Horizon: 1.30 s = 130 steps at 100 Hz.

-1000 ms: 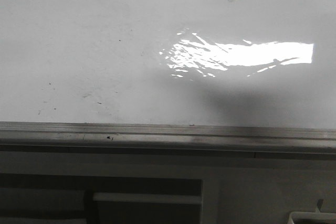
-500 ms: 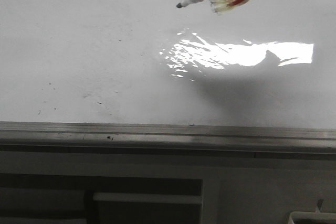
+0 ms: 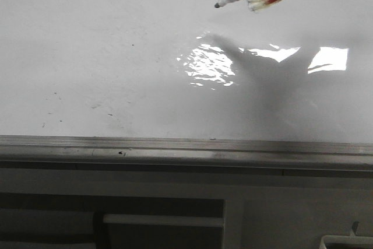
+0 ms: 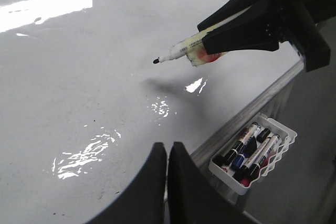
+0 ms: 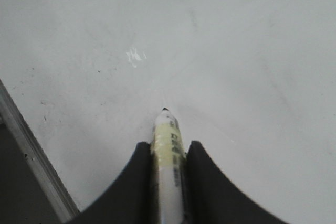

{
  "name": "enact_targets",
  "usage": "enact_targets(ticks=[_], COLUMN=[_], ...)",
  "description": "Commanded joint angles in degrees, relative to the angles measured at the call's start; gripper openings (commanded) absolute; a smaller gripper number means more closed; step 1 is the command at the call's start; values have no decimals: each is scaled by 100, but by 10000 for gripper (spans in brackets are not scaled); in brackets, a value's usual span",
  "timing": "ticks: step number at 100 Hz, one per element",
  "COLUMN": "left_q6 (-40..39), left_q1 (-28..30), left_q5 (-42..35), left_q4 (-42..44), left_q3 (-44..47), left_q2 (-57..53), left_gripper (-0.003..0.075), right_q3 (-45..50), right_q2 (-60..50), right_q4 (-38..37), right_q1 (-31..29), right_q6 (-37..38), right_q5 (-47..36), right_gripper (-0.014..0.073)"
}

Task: Write number 5 on whiteboard

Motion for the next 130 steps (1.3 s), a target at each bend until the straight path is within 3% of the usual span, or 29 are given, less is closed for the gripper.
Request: enact_targets(ticks=[1, 83, 130], left_q6=[-55, -55, -55], left_q1=[15, 15, 15], left_q5=[-586, -658, -658], left_q4=[-41, -41, -41], left_q3=[-158, -158, -158], left_q2=[40, 40, 40], left_gripper=[-20, -20, -20], right_q3=[-211, -189, -189], right_q2=[-14, 290, 398], right_q4=[-60, 34, 260], right_q1=[-87, -521, -4], right_q6=[-23, -23, 24], right_q5=[-289, 347, 598], right_gripper=[-43, -43, -43])
